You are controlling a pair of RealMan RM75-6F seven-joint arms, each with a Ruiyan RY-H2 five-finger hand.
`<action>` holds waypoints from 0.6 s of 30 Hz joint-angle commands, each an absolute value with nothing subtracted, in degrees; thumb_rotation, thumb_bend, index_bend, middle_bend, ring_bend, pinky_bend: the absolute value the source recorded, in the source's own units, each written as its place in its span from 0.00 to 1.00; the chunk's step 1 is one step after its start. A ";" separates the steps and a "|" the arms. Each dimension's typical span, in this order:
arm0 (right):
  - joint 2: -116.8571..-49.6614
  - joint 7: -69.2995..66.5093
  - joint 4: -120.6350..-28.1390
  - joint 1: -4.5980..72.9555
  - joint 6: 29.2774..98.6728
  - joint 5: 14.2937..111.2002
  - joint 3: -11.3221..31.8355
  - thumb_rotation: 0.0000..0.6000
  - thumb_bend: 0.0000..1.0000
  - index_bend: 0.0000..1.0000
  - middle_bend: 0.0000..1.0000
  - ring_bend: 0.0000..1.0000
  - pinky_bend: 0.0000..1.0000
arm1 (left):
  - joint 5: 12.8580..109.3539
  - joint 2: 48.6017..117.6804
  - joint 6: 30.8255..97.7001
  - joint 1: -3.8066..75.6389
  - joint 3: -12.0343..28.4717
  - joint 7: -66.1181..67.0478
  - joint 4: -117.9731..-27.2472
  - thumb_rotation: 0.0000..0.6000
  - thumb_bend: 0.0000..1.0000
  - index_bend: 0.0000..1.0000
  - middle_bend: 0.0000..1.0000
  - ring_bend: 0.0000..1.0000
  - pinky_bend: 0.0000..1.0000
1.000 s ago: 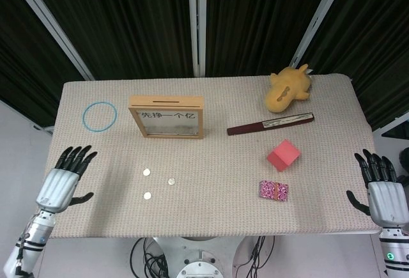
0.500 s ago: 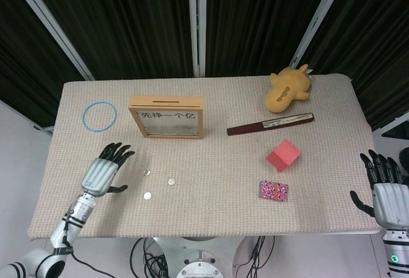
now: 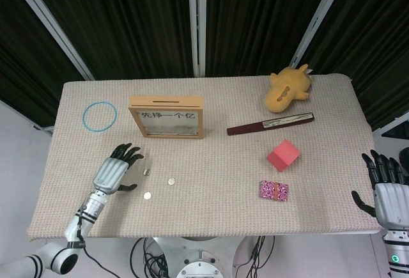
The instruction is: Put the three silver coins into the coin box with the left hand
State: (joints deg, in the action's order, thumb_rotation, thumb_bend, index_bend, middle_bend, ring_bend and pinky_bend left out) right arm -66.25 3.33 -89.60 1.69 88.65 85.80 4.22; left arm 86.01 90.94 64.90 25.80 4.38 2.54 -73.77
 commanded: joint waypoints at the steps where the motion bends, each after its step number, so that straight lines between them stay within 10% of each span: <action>1: -66.07 3.33 -89.74 1.64 88.67 85.68 4.30 1.00 0.21 0.00 0.00 0.00 0.00 | 85.98 91.69 64.46 26.32 4.11 1.93 -72.93 1.00 0.15 0.25 0.12 0.00 0.09; 18: -65.90 2.19 -89.42 1.60 87.86 85.35 4.13 1.00 0.18 0.00 0.00 0.00 0.00 | 85.55 93.80 63.50 27.63 2.90 1.39 -70.00 1.00 0.16 0.39 0.13 0.00 0.09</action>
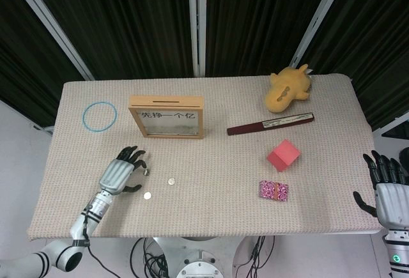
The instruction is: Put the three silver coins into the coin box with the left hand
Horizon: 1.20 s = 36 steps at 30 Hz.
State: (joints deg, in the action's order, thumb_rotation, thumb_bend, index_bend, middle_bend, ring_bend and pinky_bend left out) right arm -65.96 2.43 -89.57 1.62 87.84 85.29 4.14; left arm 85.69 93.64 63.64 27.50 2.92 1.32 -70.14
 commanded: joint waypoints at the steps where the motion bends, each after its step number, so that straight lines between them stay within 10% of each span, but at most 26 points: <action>1: -65.89 2.01 -89.33 1.57 87.93 85.35 4.17 1.00 0.18 0.00 0.00 0.00 0.00 | 85.46 93.98 63.41 27.72 2.90 1.39 -69.85 1.00 0.16 0.39 0.13 0.00 0.09; 36: -66.06 2.19 -88.75 1.92 86.14 83.99 4.26 1.00 0.18 0.00 0.00 0.00 0.00 | 85.29 96.68 62.68 29.63 2.18 -1.20 -66.20 1.00 0.26 0.42 0.14 0.00 0.08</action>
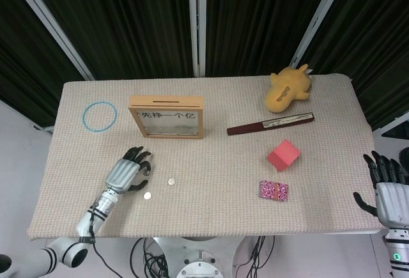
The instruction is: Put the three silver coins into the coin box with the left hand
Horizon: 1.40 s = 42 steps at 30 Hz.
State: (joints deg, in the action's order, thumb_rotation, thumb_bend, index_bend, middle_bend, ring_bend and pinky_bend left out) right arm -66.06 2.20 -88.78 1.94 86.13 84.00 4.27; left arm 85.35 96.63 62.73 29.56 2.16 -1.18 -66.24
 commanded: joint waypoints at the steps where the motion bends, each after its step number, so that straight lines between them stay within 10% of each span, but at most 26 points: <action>1: -66.05 2.17 -88.75 1.90 86.16 83.97 4.27 1.00 0.18 0.00 0.00 0.00 0.00 | 85.25 96.72 62.64 29.68 2.21 -1.20 -66.18 1.00 0.26 0.42 0.14 0.00 0.08; 42: -65.80 1.26 -88.30 1.59 85.49 83.45 3.97 1.00 0.18 0.00 0.00 0.00 0.00 | 84.98 99.57 63.10 30.62 2.36 -1.99 -61.28 1.00 0.31 0.50 0.17 0.00 0.07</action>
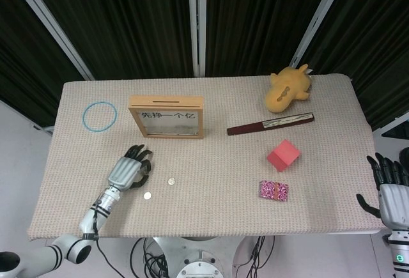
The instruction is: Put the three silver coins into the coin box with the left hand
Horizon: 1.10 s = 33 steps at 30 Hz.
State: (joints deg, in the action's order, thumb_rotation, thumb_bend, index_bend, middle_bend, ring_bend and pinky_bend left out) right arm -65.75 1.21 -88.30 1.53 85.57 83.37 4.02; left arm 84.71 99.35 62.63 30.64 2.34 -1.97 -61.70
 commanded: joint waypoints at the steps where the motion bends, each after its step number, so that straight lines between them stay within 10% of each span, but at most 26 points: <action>1: -65.83 1.28 -88.29 1.63 85.42 83.48 3.96 1.00 0.18 0.00 0.00 0.00 0.00 | 85.29 99.84 63.69 30.59 2.37 -1.97 -60.74 1.00 0.32 0.51 0.17 0.00 0.08; 33: -65.50 1.23 -88.51 1.67 84.65 83.15 3.73 1.00 0.19 0.00 0.00 0.00 0.00 | 87.30 102.06 70.09 29.35 2.57 -0.20 -55.18 1.00 0.41 0.58 0.25 0.03 0.12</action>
State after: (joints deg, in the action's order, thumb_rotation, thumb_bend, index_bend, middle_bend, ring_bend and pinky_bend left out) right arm -65.50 1.23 -88.51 1.67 84.66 83.15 3.73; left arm 87.13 102.26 69.70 29.45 2.52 -0.10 -54.90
